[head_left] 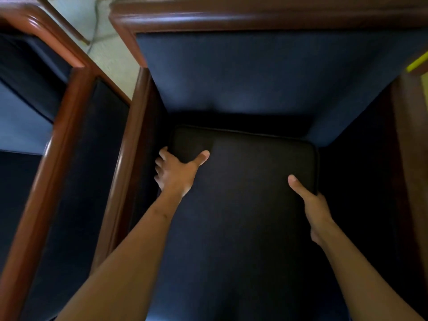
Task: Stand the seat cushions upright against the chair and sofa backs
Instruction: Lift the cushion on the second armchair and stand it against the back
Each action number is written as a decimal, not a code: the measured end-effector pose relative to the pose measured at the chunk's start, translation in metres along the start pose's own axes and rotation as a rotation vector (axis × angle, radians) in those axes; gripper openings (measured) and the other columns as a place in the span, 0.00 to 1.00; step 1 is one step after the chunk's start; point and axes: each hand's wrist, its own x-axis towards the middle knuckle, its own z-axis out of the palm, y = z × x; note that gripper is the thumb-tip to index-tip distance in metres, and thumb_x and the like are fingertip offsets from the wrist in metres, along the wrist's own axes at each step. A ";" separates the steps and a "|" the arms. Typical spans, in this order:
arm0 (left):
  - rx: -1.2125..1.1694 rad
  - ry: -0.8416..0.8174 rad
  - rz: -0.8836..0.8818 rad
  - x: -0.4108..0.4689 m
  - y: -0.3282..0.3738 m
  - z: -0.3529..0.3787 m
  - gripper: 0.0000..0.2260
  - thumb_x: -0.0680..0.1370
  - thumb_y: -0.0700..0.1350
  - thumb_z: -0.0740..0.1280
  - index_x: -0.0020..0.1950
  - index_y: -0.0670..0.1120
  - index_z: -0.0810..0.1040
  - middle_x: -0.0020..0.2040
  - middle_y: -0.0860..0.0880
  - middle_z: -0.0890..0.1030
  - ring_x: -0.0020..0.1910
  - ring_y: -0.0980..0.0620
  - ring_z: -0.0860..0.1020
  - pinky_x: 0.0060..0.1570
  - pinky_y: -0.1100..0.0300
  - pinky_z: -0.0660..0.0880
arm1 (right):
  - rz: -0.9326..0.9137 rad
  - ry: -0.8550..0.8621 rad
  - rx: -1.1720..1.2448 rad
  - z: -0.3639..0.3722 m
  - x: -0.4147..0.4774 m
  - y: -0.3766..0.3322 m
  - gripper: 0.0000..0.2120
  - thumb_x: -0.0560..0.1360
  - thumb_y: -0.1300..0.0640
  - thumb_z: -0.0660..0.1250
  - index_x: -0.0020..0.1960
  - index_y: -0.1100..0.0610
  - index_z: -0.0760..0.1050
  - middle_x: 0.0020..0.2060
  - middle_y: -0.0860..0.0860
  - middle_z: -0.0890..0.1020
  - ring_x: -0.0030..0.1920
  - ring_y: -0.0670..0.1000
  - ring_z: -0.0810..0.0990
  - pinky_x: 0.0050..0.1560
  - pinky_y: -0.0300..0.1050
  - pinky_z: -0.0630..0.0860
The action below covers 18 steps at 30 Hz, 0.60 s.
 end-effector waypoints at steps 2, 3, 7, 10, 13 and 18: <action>-0.069 0.036 0.019 -0.015 0.011 -0.016 0.56 0.66 0.74 0.75 0.83 0.46 0.57 0.80 0.41 0.64 0.79 0.38 0.64 0.77 0.39 0.61 | -0.082 0.030 0.025 -0.006 -0.019 -0.004 0.40 0.64 0.36 0.79 0.72 0.49 0.75 0.59 0.48 0.84 0.57 0.52 0.84 0.56 0.52 0.81; -0.105 0.053 0.029 -0.024 0.017 -0.026 0.56 0.66 0.74 0.74 0.83 0.47 0.57 0.80 0.41 0.64 0.79 0.38 0.63 0.77 0.39 0.61 | -0.124 0.044 0.035 -0.007 -0.030 -0.008 0.41 0.63 0.35 0.80 0.73 0.48 0.74 0.60 0.48 0.84 0.59 0.52 0.83 0.60 0.55 0.80; -0.290 0.104 0.110 -0.054 0.044 -0.078 0.57 0.62 0.77 0.74 0.82 0.50 0.58 0.79 0.43 0.65 0.78 0.38 0.65 0.76 0.35 0.63 | -0.324 0.052 0.055 -0.009 -0.083 -0.047 0.46 0.61 0.34 0.80 0.75 0.48 0.71 0.62 0.46 0.81 0.60 0.49 0.81 0.60 0.51 0.79; -0.461 0.135 0.168 -0.077 0.068 -0.124 0.58 0.58 0.79 0.71 0.80 0.50 0.61 0.75 0.45 0.68 0.74 0.40 0.69 0.74 0.38 0.67 | -0.486 0.047 0.075 -0.011 -0.126 -0.083 0.42 0.62 0.40 0.79 0.73 0.49 0.71 0.60 0.43 0.80 0.58 0.43 0.80 0.55 0.44 0.78; -0.668 0.141 0.210 -0.105 0.082 -0.162 0.48 0.62 0.79 0.70 0.75 0.55 0.65 0.73 0.49 0.69 0.73 0.44 0.69 0.74 0.44 0.66 | -0.625 0.008 0.047 -0.015 -0.166 -0.113 0.37 0.63 0.49 0.78 0.69 0.49 0.71 0.58 0.39 0.79 0.52 0.34 0.81 0.50 0.32 0.78; -0.953 0.079 0.204 -0.152 0.081 -0.204 0.23 0.78 0.66 0.70 0.69 0.61 0.71 0.69 0.57 0.74 0.68 0.54 0.72 0.70 0.53 0.66 | -0.717 -0.031 -0.074 -0.028 -0.214 -0.136 0.49 0.49 0.35 0.84 0.66 0.44 0.72 0.53 0.34 0.84 0.55 0.32 0.80 0.51 0.32 0.80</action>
